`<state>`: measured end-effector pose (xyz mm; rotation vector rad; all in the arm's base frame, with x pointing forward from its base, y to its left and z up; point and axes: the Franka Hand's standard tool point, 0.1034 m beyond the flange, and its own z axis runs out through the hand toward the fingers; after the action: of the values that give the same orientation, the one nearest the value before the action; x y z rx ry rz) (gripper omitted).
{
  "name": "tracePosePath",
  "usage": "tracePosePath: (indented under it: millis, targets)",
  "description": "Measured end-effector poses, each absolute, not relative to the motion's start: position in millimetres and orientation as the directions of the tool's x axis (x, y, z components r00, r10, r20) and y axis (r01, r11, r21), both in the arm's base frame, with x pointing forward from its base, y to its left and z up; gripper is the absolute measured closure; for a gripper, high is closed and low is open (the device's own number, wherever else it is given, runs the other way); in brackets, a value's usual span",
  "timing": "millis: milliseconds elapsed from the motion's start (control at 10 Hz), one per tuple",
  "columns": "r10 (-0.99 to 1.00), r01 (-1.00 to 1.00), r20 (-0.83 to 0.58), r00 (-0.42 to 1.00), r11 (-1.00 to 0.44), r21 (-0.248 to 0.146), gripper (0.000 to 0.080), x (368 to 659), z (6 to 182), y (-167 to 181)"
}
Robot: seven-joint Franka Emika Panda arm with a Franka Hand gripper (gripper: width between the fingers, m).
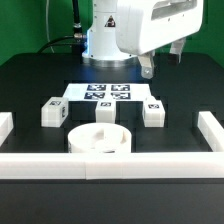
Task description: Assemble stool
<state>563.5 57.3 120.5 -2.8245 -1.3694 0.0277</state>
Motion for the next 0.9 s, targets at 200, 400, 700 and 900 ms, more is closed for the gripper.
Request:
tracePosePath:
  millis: [200,400,700,900]
  targets:
    - [0.785,0.785,-0.015,0.619,-0.619,-0.01,0.015,564,120.5,57]
    - [0.793,0.793,-0.01,0.609,-0.609,-0.005,0.015,564,119.2,55]
    - [0.815,0.815,-0.008,0.579,-0.579,0.003,0.015,556,92.3,22]
    - [0.822,0.822,-0.005,0.57,-0.57,0.005,0.015,559,72.7,3]
